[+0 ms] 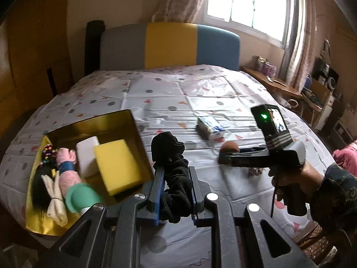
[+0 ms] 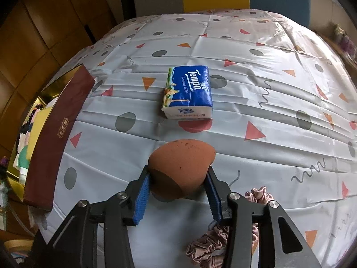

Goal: Organize soft objects
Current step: 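Lower the black scrunchie into the gold tray and open the left tool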

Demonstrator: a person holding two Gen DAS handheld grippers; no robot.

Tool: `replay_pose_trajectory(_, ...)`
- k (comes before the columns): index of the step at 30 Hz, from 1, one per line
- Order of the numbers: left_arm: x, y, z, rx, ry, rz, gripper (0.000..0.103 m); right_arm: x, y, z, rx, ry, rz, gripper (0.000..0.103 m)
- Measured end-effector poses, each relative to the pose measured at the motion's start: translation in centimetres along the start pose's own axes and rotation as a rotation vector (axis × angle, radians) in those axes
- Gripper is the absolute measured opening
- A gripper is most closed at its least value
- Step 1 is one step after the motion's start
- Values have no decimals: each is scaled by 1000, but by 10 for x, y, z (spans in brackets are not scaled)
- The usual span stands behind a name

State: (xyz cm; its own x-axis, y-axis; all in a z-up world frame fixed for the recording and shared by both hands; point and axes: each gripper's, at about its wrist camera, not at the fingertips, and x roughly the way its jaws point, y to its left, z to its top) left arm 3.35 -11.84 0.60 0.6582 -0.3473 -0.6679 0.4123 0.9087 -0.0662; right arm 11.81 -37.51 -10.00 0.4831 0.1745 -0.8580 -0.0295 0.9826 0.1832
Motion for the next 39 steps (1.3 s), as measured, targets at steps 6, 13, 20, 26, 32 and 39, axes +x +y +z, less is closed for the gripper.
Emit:
replay_pose_trajectory(6, -3, 20, -4, -39, 13, 29, 19, 2, 2, 0, -23, -2, -9, 47)
replay_pose_trajectory(13, -2, 46, -9, -100, 27, 45, 19, 2, 4, -1, -46, -11, -21, 47)
replay_pose_trajectory(20, -12, 110, -15, -245, 18, 106, 19, 3, 5, 0, -56, -11, -23, 47)
replay_pose_trajectory(26, -21, 163, -33, -367, 40, 184, 19, 3, 6, 0, -72, -9, -31, 47)
replay_pose_trajectory(32, -24, 190, -46, -462, 60, 195, 19, 3, 7, 0, -75, -9, -33, 47)
replay_pose_trajectory(39, -11, 180, -42, -483, 88, 69, 19, 4, 9, 0, -92, -8, -44, 47)
